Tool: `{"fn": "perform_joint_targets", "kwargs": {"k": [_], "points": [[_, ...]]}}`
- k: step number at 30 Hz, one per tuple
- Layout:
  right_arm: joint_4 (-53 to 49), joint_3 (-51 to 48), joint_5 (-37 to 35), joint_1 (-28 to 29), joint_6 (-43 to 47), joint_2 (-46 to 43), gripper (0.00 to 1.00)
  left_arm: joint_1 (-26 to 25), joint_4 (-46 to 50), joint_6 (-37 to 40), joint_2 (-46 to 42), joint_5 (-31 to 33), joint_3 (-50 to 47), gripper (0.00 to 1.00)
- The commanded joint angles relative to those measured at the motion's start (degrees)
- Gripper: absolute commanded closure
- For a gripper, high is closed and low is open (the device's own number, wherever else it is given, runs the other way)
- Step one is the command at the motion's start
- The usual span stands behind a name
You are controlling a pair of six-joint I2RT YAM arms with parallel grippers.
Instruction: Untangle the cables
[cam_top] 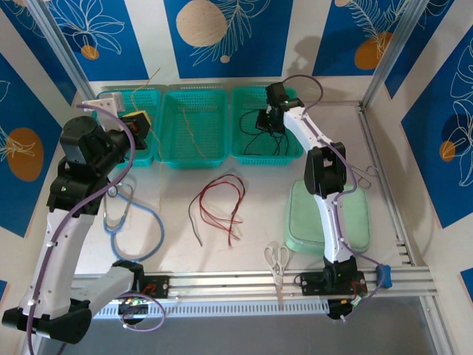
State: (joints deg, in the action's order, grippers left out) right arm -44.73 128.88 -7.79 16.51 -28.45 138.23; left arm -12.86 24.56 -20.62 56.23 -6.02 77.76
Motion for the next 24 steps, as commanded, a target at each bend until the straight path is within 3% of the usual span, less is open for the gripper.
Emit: {"fn": "perform_joint_targets", "kwargs": {"k": [1,5,13,24], "points": [[-4.72,3.16,-1.41,-0.68,2.8,0.77,0.98,0.25,-2.93,-1.56,0.52,-2.8,3.38,1.0],[-7.39,5.2,-1.15,-1.21,3.84,2.96,0.95,-0.12,-4.99,-2.88,1.59,-3.8,5.53,1.0],[-8.56,6.48,1.39,-2.38,4.97,2.74,0.78,-1.15,-9.05,-4.56,4.55,-5.14,10.2,1.0],[-10.04,8.76,3.69,-4.74,4.18,-5.23,0.41,-2.58,-13.12,-2.96,11.82,-4.64,19.86,1.0]]}}
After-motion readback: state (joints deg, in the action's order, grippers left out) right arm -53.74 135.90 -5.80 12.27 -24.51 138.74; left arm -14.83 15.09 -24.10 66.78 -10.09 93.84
